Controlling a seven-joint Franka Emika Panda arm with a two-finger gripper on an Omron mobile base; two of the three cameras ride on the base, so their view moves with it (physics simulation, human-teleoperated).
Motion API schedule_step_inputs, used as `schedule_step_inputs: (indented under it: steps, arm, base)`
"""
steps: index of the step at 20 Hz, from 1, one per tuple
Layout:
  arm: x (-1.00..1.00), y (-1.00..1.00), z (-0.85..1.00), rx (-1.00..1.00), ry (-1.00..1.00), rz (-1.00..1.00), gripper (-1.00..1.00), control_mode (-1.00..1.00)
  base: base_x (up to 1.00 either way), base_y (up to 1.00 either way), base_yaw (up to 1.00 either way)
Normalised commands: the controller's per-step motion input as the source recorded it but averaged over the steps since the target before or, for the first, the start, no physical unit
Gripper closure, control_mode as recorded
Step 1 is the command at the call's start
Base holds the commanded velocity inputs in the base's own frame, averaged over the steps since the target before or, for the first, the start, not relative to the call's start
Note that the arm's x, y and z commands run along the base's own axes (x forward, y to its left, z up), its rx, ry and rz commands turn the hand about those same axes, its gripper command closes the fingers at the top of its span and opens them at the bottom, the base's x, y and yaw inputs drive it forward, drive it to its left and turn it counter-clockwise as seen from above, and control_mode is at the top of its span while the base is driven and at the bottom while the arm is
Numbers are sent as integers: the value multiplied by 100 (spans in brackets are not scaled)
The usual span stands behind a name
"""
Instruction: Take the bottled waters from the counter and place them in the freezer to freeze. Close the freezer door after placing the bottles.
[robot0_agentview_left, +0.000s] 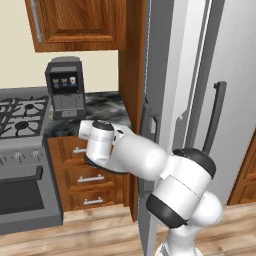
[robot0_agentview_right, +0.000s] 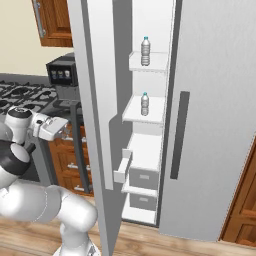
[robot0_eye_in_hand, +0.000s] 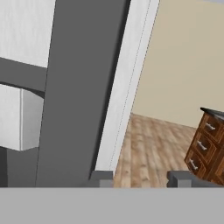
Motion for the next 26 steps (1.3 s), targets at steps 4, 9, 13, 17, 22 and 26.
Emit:
schedule_step_inputs:
  steps: [4, 9, 13, 17, 22, 26]
  arm:
    - [19, -20, -1, 0, 0, 4, -100, -100]
    - [32, -13, -9, 0, 0, 8, -100, -100]
    - [0, -78, 0, 1, 0, 19, -100, -100]
    - [0, -100, 0, 8, 0, 23, -100, -100]
    - [0, -100, 0, 15, 0, 20, -100, -100]
    - [13, -98, 16, 23, 3, 11, -100, -100]
  base:
    - [0, 0, 0]
    - [0, 0, 0]
    - [0, 0, 0]
    - [0, 0, 0]
    - [0, 0, 0]
    - [0, 0, 0]
